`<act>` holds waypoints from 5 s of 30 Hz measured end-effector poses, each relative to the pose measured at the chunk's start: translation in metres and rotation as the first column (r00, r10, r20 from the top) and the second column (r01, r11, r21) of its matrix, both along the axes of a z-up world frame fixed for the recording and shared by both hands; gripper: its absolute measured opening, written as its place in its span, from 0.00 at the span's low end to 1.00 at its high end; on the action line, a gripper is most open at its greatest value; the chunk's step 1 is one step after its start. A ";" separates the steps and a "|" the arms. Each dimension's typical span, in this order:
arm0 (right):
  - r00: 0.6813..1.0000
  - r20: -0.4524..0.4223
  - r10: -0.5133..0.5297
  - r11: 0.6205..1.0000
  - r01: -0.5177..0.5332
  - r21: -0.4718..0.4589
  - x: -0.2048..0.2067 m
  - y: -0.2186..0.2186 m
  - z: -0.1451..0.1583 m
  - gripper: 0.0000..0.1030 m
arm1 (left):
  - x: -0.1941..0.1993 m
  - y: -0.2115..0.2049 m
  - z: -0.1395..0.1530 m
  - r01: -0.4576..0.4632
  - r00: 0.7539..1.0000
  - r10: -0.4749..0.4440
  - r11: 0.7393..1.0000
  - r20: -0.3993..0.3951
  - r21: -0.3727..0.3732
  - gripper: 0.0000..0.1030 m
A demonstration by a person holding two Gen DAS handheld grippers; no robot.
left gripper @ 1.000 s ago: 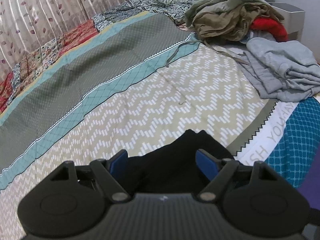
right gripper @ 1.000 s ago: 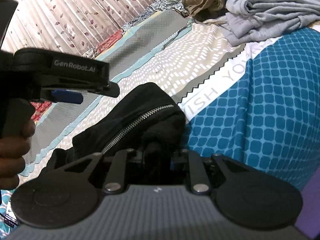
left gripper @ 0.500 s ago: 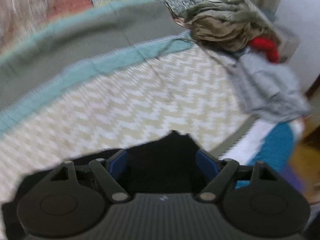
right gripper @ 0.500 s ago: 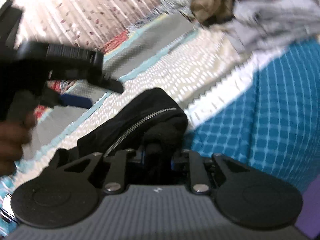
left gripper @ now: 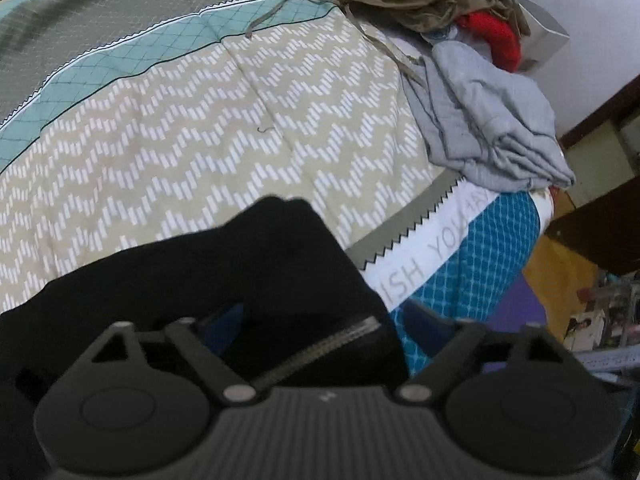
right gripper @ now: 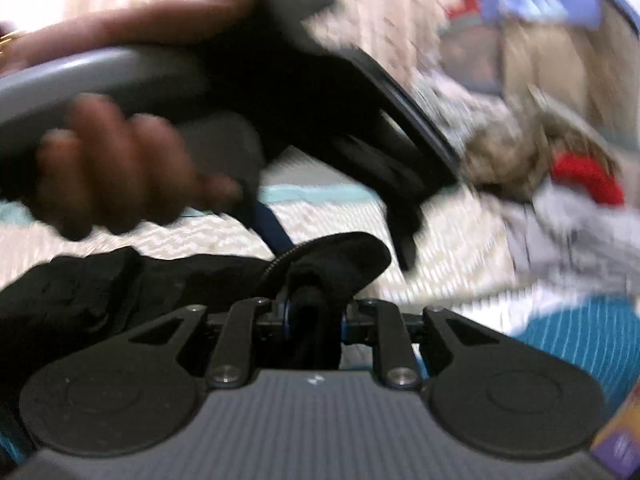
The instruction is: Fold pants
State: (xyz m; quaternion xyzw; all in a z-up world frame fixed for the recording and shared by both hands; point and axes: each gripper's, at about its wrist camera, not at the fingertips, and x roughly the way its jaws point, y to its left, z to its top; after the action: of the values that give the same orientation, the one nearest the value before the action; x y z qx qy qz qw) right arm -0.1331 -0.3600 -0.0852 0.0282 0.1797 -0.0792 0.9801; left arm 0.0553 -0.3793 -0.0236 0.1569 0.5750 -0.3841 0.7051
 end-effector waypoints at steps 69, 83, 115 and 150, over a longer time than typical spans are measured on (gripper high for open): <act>0.844 -0.188 0.502 0.553 -0.146 0.820 0.109 0.054 -0.008 0.81 | 0.004 0.422 -0.075 -0.615 0.779 0.582 0.638 -0.233 -0.464 0.69; 0.843 0.048 0.535 0.678 -0.462 0.572 0.143 0.068 0.107 0.51 | 0.068 0.397 0.030 -0.409 0.823 0.567 0.635 0.036 -0.655 0.40; 0.945 -0.109 0.309 0.761 -0.177 0.624 0.412 -0.014 0.011 0.55 | 0.327 0.245 -0.055 -0.415 0.752 0.523 0.849 0.401 -0.328 0.44; 0.972 -0.235 0.008 0.942 0.072 0.328 0.183 0.080 0.099 0.85 | 0.098 0.309 0.049 -0.644 0.569 0.646 0.735 0.509 -0.213 1.00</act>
State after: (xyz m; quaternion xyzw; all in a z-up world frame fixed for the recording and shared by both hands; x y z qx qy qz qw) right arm 0.0494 -0.2804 0.0137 0.1872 0.3038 -0.0664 0.9318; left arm 0.1529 -0.0698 0.0251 0.0391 0.3628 -0.0394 0.9302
